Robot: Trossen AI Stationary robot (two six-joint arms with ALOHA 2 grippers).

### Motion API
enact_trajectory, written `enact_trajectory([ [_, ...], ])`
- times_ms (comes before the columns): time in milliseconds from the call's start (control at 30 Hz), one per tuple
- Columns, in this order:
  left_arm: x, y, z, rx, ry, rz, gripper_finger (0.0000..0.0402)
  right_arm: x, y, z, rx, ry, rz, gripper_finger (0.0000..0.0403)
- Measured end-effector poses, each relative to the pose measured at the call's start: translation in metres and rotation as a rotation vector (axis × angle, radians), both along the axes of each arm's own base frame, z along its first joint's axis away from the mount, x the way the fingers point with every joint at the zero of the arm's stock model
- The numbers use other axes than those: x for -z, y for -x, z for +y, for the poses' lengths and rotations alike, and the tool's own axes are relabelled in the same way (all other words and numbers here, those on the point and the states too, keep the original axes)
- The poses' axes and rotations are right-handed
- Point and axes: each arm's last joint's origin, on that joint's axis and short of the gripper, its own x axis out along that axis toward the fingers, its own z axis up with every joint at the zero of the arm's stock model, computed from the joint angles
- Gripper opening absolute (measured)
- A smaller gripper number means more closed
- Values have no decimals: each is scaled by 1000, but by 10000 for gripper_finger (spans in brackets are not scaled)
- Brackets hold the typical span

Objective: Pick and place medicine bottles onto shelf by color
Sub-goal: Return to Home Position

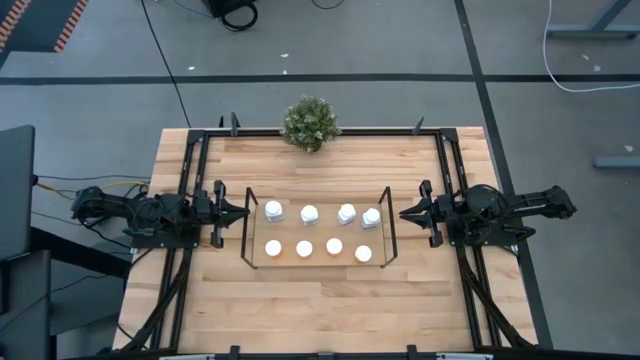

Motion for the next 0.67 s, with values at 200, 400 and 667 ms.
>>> enact_trajectory([
  [200,0,0,0,0,0,0,25,0,0,0,0,0,0,43],
  [400,0,0,0,0,0,0,33,0,0,0,0,0,0,43],
  [667,0,0,0,0,0,0,26,0,0,0,0,0,0,43],
])
